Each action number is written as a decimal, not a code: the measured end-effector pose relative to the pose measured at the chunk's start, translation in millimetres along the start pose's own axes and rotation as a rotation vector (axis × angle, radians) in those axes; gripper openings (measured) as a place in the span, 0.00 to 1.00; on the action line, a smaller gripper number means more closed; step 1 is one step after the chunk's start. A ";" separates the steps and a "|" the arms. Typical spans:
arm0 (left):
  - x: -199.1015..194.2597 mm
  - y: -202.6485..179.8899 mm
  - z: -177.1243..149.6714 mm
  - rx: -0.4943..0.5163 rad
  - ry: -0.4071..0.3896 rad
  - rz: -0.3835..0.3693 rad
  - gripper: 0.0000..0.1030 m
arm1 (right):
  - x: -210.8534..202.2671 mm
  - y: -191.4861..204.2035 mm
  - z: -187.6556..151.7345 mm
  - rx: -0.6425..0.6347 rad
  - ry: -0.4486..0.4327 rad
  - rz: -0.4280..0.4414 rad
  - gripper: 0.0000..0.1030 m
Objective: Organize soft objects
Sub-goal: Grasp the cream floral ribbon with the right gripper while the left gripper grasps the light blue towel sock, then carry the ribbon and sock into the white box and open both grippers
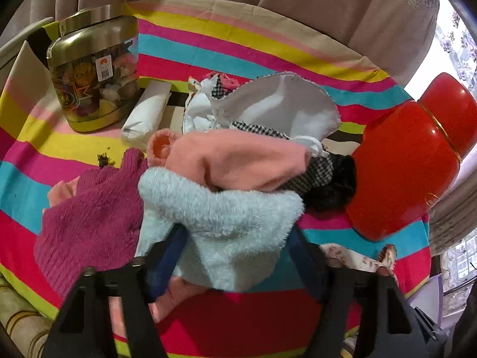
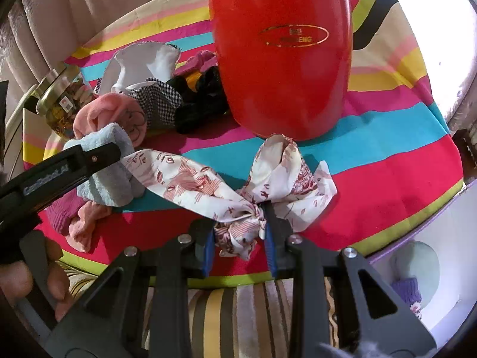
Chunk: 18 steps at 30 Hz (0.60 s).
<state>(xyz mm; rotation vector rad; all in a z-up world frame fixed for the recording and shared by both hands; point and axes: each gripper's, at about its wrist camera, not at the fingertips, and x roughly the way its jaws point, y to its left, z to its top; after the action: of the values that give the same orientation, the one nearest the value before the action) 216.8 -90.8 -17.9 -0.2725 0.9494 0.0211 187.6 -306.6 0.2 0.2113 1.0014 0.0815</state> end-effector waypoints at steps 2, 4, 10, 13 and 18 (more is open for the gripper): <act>3.2 6.9 0.5 -0.021 0.010 -0.015 0.29 | 0.6 3.2 -5.7 0.004 -0.002 -0.002 0.30; 2.7 13.7 0.2 -0.043 0.006 -0.034 0.20 | 1.7 8.3 -7.1 0.000 -0.004 -0.004 0.30; -19.3 17.6 -6.4 -0.043 -0.047 -0.073 0.12 | -5.2 14.1 -12.6 -0.003 -0.028 -0.020 0.30; -35.2 20.8 -13.7 -0.046 -0.066 -0.100 0.12 | -12.0 10.0 -13.9 0.009 -0.039 -0.027 0.30; -61.7 15.5 -24.0 -0.029 -0.101 -0.147 0.12 | -27.3 3.6 -15.5 0.020 -0.068 -0.040 0.30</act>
<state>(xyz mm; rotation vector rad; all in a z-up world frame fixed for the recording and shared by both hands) 159.4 -75.3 15.2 -0.3645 0.8274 -0.0856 160.0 -305.5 15.5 0.2105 0.9388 0.0274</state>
